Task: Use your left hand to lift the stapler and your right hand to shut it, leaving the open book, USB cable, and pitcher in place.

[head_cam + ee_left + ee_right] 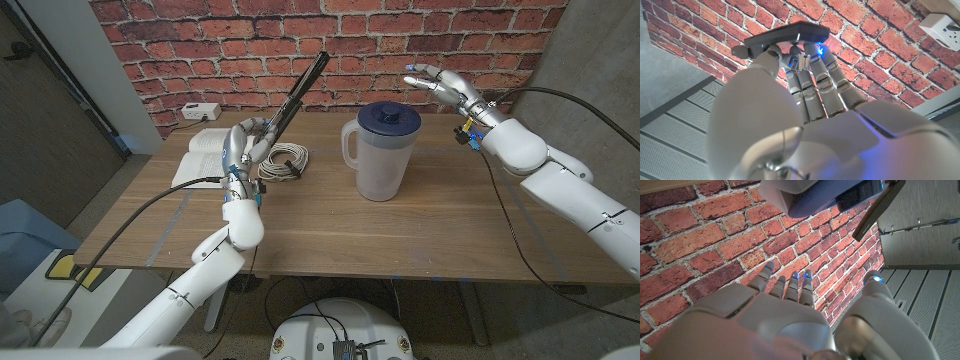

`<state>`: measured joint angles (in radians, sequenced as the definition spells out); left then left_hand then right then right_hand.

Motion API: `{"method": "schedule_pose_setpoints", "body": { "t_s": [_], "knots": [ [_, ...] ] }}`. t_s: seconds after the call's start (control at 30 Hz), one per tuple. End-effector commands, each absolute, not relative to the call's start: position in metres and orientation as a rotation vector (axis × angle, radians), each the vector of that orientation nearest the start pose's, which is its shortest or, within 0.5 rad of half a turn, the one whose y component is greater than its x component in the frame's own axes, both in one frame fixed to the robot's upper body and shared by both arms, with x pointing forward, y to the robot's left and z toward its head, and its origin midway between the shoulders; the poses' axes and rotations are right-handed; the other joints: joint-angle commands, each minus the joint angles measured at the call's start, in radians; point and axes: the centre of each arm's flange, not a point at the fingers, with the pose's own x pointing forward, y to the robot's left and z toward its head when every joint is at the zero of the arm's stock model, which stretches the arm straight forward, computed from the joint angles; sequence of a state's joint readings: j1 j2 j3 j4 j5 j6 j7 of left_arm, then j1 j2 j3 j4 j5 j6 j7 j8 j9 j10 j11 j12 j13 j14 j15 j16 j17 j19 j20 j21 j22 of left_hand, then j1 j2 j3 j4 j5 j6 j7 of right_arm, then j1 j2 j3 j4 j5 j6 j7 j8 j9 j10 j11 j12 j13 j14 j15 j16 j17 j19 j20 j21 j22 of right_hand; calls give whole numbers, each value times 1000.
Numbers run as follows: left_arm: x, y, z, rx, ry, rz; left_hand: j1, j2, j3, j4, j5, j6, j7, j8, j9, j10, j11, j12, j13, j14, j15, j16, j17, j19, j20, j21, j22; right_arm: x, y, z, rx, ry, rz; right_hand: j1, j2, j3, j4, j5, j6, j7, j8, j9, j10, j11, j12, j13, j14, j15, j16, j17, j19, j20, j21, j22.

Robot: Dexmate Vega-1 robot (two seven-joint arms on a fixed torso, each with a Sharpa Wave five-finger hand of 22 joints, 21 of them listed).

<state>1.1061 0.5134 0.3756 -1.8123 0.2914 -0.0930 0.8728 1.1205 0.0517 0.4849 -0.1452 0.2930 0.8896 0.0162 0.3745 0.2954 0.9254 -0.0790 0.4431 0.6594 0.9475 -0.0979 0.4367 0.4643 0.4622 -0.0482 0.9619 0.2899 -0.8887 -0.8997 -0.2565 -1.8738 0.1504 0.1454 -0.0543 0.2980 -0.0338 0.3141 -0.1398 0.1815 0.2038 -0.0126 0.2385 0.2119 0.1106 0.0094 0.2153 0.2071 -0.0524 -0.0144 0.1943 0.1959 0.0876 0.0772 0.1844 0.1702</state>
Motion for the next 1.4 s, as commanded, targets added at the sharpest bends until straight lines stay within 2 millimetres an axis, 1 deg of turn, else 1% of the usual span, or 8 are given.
{"method": "schedule_pose_setpoints", "body": {
  "t_s": [0.03,0.33,0.47,0.7,0.8,0.87,1.03,1.4],
  "knots": [
    [512,237,-13,429,-1045,484,50,59,28,-25,6,51,-48,7,8,50,-44,-6,4,34,-130,-4,2,-9,-44,10,-3,515,-275,132,-780,-949,157,10,-1,-8,-2,-1,-34,9,-12,4,1,5,-4,2,-7,-1,3,3,-4,7,0,2],
    [511,234,-12,386,-1055,445,51,61,26,-26,3,49,-54,10,17,50,-45,-9,10,36,-128,-3,8,-12,-44,21,-12,510,-272,135,-799,-945,158,11,-2,-11,-1,-1,-27,19,-11,4,8,22,-3,1,-41,17,-4,4,-23,4,-3,2],
    [509,231,-10,377,-1070,427,53,58,27,-29,2,51,-54,11,19,56,-46,-11,8,36,-130,-6,8,-12,-46,24,-15,508,-272,137,-810,-946,169,12,-3,-13,-1,-1,-19,15,-9,4,21,4,1,2,-43,17,-2,4,-27,-3,-2,2],
    [512,227,-10,371,-1081,429,53,59,28,-28,1,55,-53,12,19,58,-47,-14,8,41,-132,-7,7,-14,-47,31,-21,503,-268,139,-837,-943,195,17,-3,-12,-4,-1,-22,7,-11,4,38,1,6,2,-41,16,2,4,-28,-3,-1,2],
    [511,226,-10,362,-1084,421,53,58,27,-28,0,55,-54,11,18,61,-44,-16,7,41,-133,-8,8,-16,-47,34,-24,502,-265,140,-848,-948,204,25,-3,-11,-7,-1,-24,2,-12,4,50,-10,9,3,-33,-11,7,4,-26,-21,2,1],
    [511,225,-10,356,-1088,408,53,57,27,-28,-1,56,-55,10,18,61,-44,-17,8,40,-132,-8,9,-16,-47,36,-26,501,-262,142,-858,-952,213,31,-1,-9,-8,0,-31,-10,-15,4,66,-22,14,5,-32,-14,9,4,-25,-24,3,1],
    [509,224,-9,348,-1098,391,53,60,27,-27,-2,54,-55,10,20,57,-47,-19,13,40,-133,-10,10,-20,-47,41,-31,504,-260,144,-858,-950,231,39,0,-8,-10,0,-34,-21,-16,4,83,-29,20,9,-22,-18,15,4,-23,-25,4,1],
    [509,221,-8,326,-1109,370,53,60,27,-27,-5,56,-56,9,20,59,-47,-23,15,40,-131,-13,13,-23,-48,51,-39,506,-255,147,-866,-952,249,49,2,-5,-13,0,-35,-24,-15,5,80,-34,18,12,-13,-21,18,4,-18,-22,6,1]
  ]
}}
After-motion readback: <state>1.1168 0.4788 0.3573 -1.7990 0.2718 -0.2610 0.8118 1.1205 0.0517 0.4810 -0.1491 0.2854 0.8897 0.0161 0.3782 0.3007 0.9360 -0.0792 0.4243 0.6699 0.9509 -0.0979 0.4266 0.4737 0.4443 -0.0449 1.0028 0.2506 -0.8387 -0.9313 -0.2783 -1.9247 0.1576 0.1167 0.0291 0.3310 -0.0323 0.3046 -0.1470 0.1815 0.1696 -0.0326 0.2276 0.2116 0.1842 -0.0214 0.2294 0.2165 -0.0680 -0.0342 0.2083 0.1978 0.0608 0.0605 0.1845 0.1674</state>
